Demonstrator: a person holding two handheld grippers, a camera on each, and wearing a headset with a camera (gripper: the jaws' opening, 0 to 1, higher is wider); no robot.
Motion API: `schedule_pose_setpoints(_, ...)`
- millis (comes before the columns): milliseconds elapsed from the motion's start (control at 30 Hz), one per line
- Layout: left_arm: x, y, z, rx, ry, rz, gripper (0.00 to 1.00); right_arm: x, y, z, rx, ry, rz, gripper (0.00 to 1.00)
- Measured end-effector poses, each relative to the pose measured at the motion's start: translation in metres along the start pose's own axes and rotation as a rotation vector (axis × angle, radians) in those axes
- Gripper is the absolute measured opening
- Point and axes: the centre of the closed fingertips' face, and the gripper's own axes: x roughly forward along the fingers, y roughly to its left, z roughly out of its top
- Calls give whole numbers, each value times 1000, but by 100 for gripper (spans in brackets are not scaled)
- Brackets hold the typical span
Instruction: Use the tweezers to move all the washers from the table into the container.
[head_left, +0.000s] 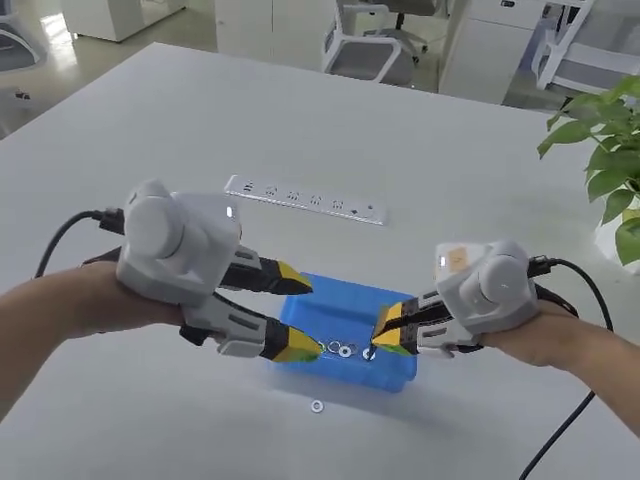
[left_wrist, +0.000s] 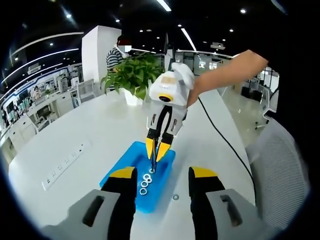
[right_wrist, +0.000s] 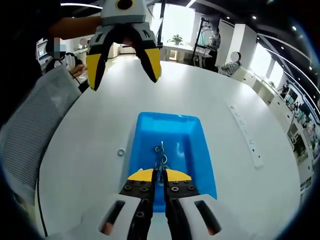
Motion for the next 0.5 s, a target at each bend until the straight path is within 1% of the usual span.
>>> schedule_pose_setpoints(133, 10, 4, 3, 24, 5, -1, 40, 0, 0, 0, 3, -2, -1, 7)
schedule_pose_setpoints(267, 21, 10, 4, 43, 17, -5, 31, 1, 0, 0, 3, -3, -2, 7)
schedule_pose_setpoints(433, 31, 12, 6, 60, 23, -27, 28, 1, 0, 0, 7, -7, -3, 7)
schedule_pose_setpoints(500, 36, 14, 7, 68, 25, -28, 27, 0, 1, -1, 6, -6, -2, 7)
